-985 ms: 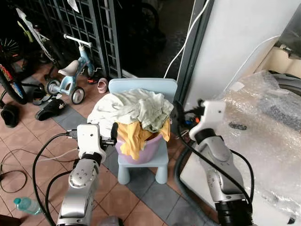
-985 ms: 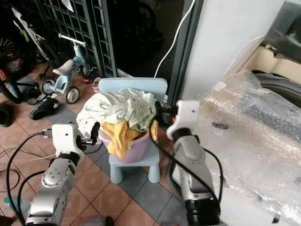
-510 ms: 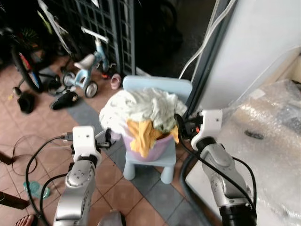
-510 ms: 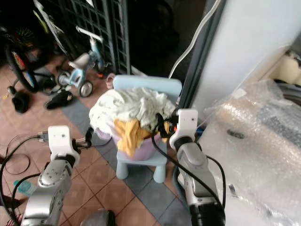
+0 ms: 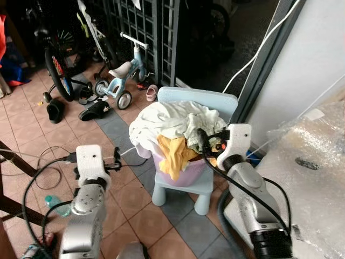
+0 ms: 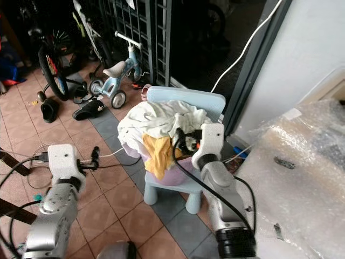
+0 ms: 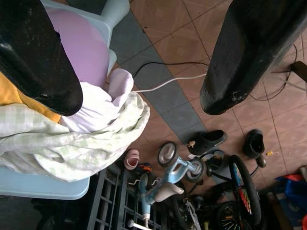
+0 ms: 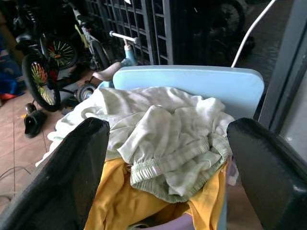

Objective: Clothes washing

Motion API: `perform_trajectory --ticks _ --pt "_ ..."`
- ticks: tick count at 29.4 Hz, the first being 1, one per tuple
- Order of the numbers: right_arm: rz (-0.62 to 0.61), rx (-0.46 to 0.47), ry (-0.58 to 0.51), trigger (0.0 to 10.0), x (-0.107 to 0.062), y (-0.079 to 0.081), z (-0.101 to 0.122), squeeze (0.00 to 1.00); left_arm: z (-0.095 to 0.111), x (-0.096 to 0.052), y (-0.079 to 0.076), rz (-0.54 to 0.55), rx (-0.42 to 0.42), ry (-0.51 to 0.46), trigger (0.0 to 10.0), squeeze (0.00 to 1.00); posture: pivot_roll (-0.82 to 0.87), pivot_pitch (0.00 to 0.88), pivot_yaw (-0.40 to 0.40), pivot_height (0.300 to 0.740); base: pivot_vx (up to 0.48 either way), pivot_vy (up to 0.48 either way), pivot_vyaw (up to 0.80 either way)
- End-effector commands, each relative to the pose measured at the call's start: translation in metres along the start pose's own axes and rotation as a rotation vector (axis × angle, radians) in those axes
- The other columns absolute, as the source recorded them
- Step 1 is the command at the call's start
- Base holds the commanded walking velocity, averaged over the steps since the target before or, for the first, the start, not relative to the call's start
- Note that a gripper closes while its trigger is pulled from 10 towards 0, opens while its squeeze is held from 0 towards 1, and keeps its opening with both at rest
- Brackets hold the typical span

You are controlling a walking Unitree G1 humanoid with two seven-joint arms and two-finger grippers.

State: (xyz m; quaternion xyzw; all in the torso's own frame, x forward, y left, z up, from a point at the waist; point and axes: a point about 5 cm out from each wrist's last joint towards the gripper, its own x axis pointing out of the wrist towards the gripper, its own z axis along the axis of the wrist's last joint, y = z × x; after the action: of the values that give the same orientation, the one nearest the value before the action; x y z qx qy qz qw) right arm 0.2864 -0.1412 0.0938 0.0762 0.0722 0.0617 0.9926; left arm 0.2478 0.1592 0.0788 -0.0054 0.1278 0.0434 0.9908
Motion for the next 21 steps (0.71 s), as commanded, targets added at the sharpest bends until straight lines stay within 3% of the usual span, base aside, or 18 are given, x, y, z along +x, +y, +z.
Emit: perform_trajectory --ticks 1,9,16,21 --pt "0.008 0.022 -0.007 10.0 0.001 0.006 -0.001 0.00 -0.002 0.001 0.007 0.019 0.007 0.022 10.0 0.00 -0.02 0.000 0.019 0.740 0.000 0.420 0.00" --pt "-0.009 0.008 -0.028 10.0 0.007 0.013 0.000 0.00 0.001 0.006 0.006 -0.005 0.026 0.019 10.0 0.00 -0.03 0.000 0.053 0.740 0.000 0.443 0.00" --pt "-0.096 -0.011 -0.117 10.0 0.011 0.000 0.015 0.00 0.006 0.011 0.002 0.007 0.074 -0.011 10.0 0.00 -0.02 0.000 0.052 0.740 0.000 0.000 0.00" --pt "-0.104 -0.157 -0.221 10.0 0.003 -0.007 0.031 0.00 0.012 0.009 0.012 0.065 0.049 -0.024 10.0 0.00 0.01 0.040 0.057 0.740 0.000 0.000 0.00"
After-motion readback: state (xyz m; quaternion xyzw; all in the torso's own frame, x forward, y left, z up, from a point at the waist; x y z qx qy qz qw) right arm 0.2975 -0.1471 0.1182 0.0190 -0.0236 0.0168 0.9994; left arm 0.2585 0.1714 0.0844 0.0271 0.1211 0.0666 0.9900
